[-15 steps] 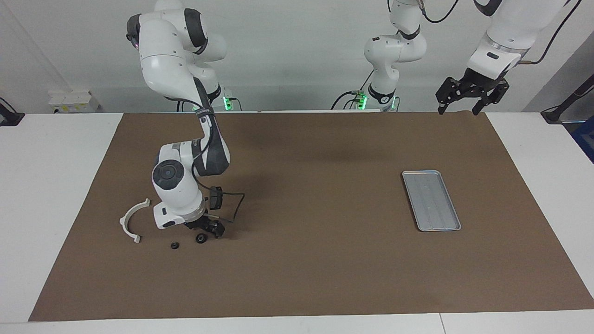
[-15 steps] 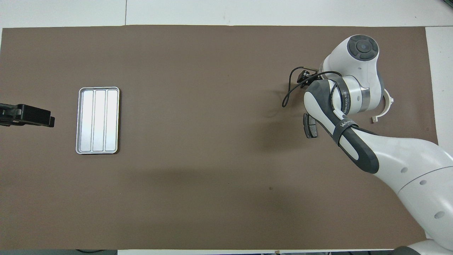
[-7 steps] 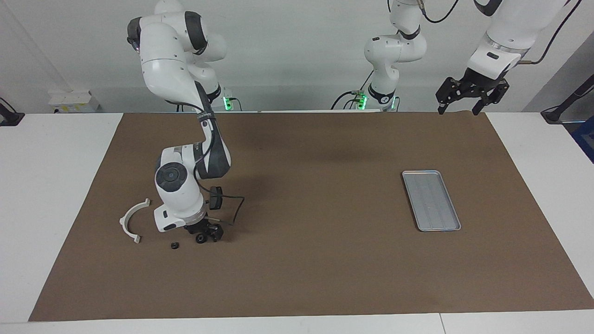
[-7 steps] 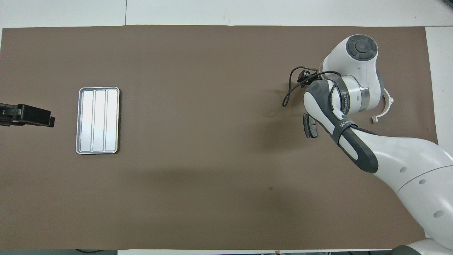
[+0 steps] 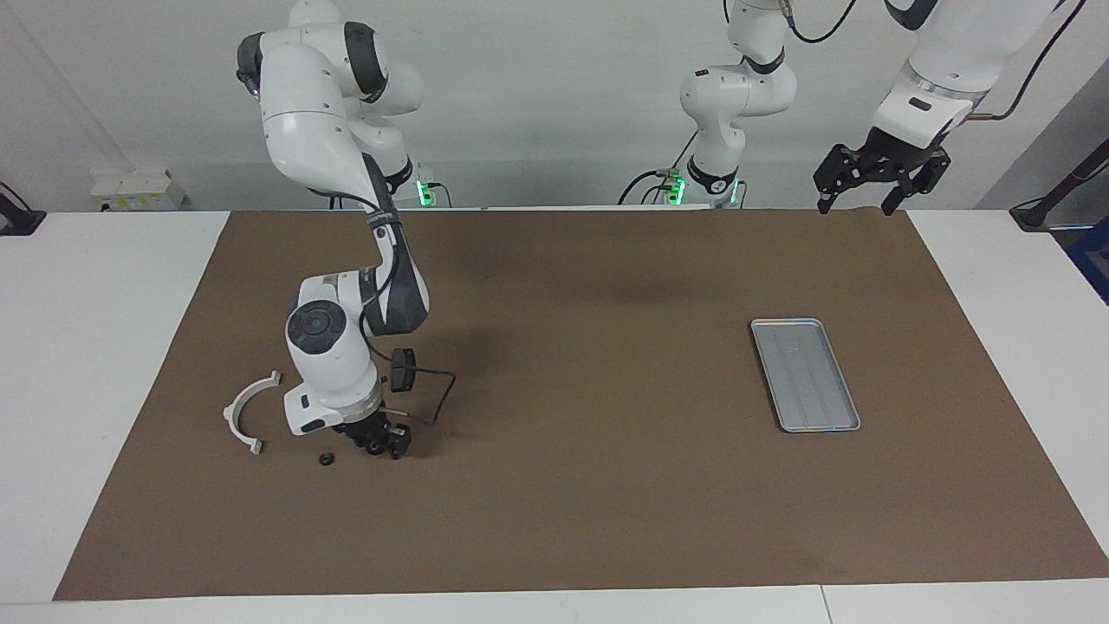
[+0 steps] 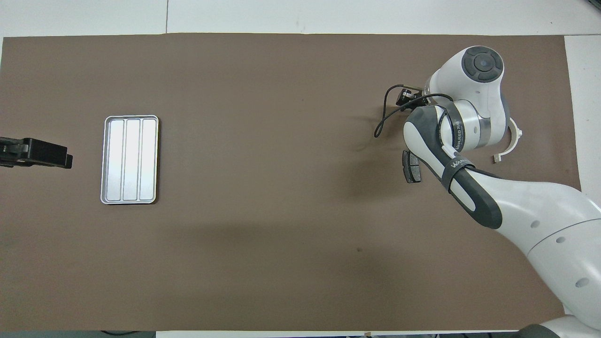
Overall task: Pick bearing gear from pile to tray
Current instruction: 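Reach the right gripper to the small black bearing and grasp it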
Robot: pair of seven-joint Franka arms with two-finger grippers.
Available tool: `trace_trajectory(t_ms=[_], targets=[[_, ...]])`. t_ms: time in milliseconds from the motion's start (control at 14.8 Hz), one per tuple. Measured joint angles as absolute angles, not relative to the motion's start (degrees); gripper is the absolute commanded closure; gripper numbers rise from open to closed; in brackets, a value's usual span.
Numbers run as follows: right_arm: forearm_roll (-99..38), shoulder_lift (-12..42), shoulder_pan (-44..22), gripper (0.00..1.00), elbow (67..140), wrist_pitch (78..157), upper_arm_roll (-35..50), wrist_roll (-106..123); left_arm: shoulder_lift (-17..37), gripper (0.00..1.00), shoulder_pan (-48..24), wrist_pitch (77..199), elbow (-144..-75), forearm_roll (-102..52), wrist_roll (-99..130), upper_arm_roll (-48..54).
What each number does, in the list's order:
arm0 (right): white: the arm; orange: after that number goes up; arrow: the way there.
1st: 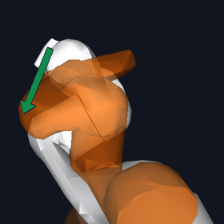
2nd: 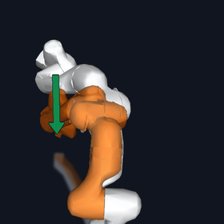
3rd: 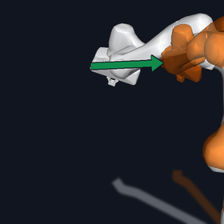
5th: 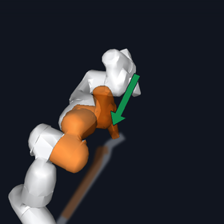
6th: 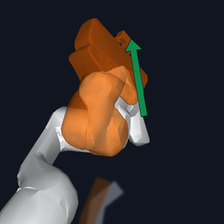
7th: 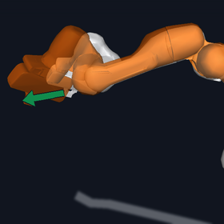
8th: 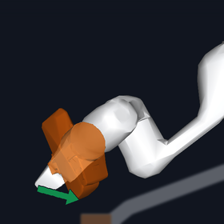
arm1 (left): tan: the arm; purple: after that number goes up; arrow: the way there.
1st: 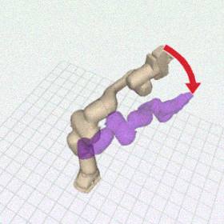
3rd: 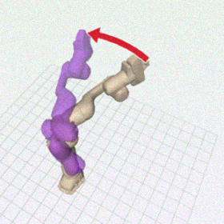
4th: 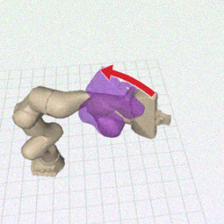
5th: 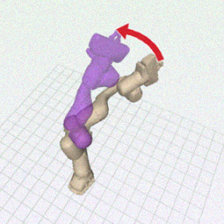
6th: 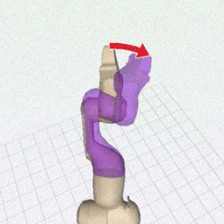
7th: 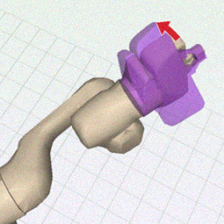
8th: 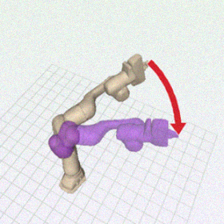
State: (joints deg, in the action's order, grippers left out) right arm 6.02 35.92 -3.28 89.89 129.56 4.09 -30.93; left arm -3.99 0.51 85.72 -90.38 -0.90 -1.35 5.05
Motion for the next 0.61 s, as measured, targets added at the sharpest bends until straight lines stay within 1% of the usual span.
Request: trace_trajectory(t_ms=[135,270,405,472,607], targets=[[6.0,35.8,-3.2,0.6,89.7,129.6,4.1,-31.0,-4.0,0.0,0.5,85.7,-90.4,-0.9,-1.3,5.0],[6.0,35.8,-3.1,0.8,89.7,129.6,4.1,-31.0,-4.0,0.0,0.5,85.7,-90.4,-0.9,-1.3,5.0],[6.0,35.7,-3.1,0.97,89.6,129.6,4.0,-31.1,-4.0,0.0,0.5,85.7,-90.4,-0.9,-1.3,5.0],[6.0,35.7,-3.1,1.0,89.6,129.6,4.0,-31.1,-4.0,0.0,0.5,85.7,-90.4,-0.9,-1.3,5.0],[6.0,35.7,-3.1,1.0,89.6,129.6,4.0,-31.1,-4.0,0.0,0.5,85.7,-90.4,-0.9,-1.3,5.0]])
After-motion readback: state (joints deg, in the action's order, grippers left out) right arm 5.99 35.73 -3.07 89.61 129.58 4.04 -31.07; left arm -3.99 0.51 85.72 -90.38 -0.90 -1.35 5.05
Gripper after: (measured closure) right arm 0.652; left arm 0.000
